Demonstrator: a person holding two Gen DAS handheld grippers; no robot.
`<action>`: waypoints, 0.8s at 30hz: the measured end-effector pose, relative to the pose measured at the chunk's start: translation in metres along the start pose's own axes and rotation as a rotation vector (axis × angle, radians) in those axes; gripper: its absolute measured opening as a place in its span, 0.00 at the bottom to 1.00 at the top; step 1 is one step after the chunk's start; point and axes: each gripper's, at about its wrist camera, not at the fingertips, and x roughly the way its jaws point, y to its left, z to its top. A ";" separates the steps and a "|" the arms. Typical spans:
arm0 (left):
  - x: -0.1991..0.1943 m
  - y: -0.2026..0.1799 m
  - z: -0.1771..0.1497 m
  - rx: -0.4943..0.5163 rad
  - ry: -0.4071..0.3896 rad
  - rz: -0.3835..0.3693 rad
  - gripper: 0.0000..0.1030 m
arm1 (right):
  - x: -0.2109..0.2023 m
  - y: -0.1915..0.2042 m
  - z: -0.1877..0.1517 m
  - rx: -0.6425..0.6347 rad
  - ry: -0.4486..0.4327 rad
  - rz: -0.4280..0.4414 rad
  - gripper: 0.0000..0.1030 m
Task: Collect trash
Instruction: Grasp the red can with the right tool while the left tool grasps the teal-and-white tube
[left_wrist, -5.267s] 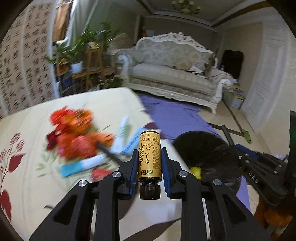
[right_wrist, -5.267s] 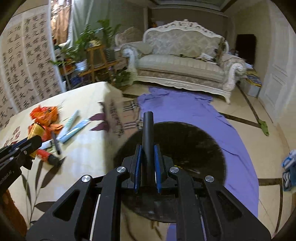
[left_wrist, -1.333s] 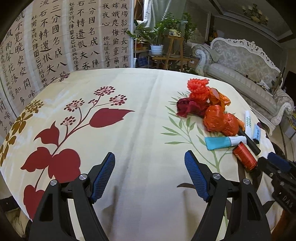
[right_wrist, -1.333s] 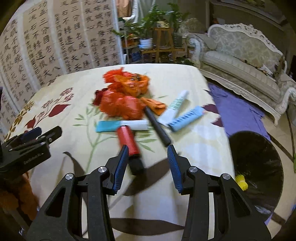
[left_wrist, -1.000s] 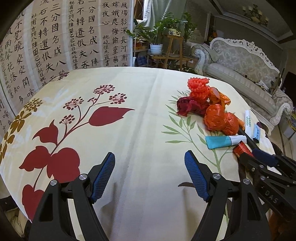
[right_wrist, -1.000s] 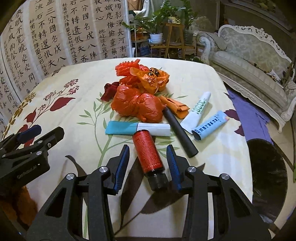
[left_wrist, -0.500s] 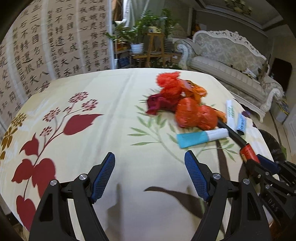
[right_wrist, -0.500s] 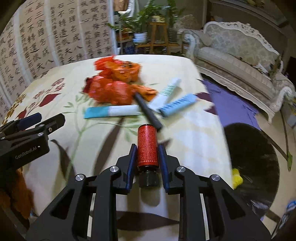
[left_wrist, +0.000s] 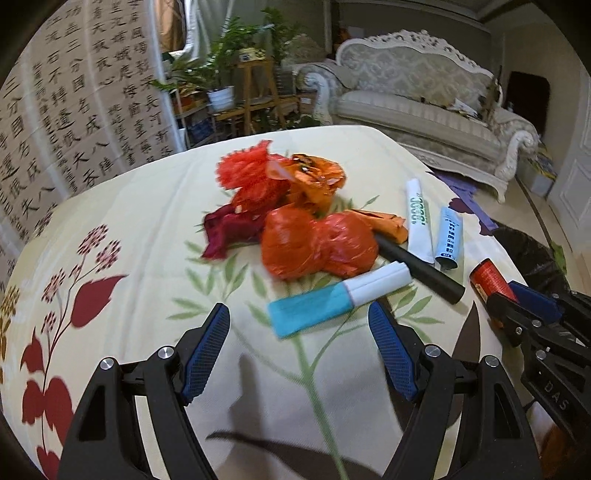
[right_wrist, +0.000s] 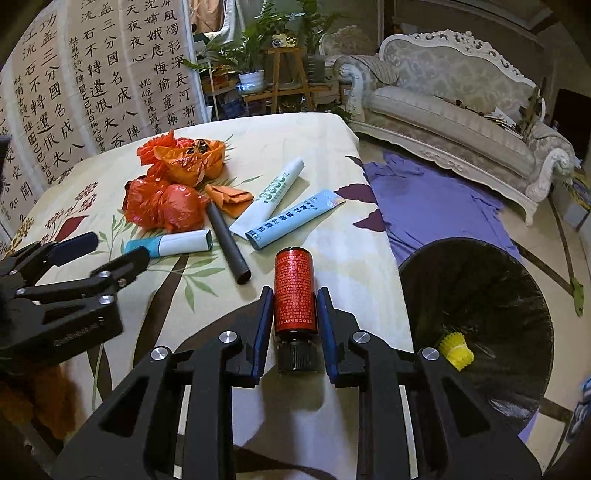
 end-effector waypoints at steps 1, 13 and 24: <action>0.003 -0.002 0.002 0.008 0.007 -0.005 0.73 | 0.000 -0.001 0.000 0.003 0.001 0.002 0.23; 0.020 -0.007 0.008 0.065 0.078 -0.096 0.66 | 0.006 -0.008 0.003 0.034 0.024 0.024 0.23; 0.001 -0.017 -0.007 0.101 0.036 -0.087 0.28 | 0.006 -0.007 0.002 0.026 0.020 0.020 0.23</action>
